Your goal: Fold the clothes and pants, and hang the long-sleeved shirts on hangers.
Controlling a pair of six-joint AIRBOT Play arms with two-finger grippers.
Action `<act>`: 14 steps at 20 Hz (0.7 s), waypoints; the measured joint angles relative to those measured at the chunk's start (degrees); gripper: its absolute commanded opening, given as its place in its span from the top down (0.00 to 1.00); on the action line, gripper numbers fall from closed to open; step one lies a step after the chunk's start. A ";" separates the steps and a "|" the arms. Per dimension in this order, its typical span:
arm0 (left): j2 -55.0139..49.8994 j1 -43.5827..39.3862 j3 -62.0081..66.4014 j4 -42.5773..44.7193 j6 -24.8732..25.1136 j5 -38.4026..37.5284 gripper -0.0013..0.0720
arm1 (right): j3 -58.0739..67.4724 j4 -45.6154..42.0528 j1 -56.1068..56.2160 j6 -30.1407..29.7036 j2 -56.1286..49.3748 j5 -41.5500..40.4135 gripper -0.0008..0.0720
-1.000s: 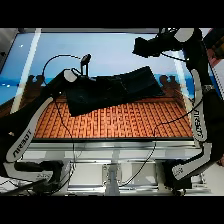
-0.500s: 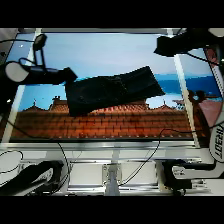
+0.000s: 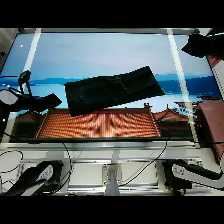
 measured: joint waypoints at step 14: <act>-15.41 2.34 -1.99 -19.30 15.04 9.38 0.11 | -0.57 1.01 -0.61 -0.55 0.24 -3.58 0.96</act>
